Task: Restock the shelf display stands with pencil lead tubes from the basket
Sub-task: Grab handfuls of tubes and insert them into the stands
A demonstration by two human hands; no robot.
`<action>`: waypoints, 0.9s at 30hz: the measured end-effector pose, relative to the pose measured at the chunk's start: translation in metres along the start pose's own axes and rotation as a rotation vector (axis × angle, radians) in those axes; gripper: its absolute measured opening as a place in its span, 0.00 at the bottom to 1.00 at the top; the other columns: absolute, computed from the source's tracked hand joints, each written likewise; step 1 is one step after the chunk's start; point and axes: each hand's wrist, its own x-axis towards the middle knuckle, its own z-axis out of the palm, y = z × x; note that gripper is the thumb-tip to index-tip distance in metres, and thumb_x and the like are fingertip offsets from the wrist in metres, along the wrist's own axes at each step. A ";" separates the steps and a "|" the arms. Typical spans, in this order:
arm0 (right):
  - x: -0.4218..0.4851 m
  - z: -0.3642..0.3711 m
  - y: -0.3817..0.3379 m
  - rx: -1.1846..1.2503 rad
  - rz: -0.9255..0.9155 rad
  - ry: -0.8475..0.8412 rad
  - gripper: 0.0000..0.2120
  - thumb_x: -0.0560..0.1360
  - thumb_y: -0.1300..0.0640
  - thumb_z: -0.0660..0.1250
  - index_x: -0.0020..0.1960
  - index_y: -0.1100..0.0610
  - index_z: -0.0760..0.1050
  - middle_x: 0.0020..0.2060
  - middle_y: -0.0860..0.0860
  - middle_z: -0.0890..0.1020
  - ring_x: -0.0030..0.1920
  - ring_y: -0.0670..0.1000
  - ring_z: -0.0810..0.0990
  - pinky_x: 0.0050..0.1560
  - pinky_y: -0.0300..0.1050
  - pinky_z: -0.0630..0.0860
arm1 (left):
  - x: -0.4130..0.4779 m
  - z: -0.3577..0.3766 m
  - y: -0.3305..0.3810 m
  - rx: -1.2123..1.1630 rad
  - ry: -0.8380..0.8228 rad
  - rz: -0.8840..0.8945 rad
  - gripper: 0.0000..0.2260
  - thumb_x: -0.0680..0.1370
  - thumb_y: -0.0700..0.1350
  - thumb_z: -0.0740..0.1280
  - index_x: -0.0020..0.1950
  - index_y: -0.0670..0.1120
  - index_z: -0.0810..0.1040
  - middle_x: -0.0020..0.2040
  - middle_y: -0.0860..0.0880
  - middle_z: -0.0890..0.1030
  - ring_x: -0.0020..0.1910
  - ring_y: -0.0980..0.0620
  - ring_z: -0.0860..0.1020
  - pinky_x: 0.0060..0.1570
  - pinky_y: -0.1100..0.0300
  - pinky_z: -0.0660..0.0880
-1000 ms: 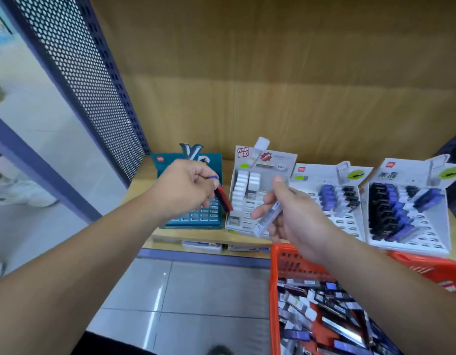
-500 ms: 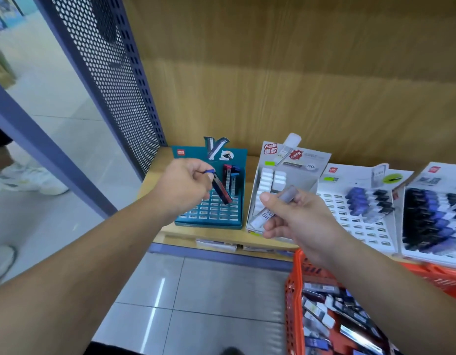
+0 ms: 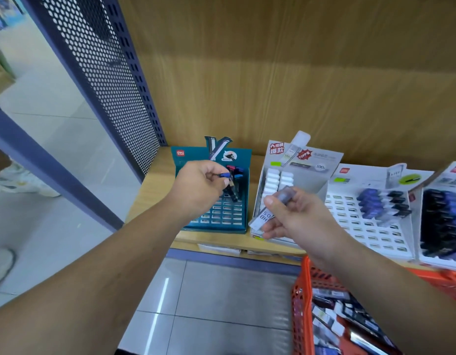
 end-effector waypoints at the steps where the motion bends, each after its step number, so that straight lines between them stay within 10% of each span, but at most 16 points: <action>1: 0.002 -0.001 0.002 -0.010 -0.007 0.004 0.08 0.83 0.58 0.66 0.48 0.59 0.72 0.40 0.57 0.82 0.39 0.57 0.84 0.46 0.54 0.86 | 0.002 0.004 -0.001 0.012 -0.004 -0.004 0.10 0.79 0.39 0.72 0.42 0.52 0.83 0.37 0.50 0.84 0.36 0.53 0.81 0.49 0.49 0.84; 27: 0.008 -0.014 0.020 -0.199 -0.101 0.053 0.11 0.83 0.49 0.65 0.51 0.57 0.74 0.44 0.51 0.81 0.40 0.54 0.77 0.50 0.58 0.81 | 0.010 0.015 -0.006 0.298 -0.042 0.186 0.08 0.81 0.39 0.69 0.50 0.52 0.84 0.39 0.43 0.84 0.41 0.42 0.84 0.48 0.46 0.83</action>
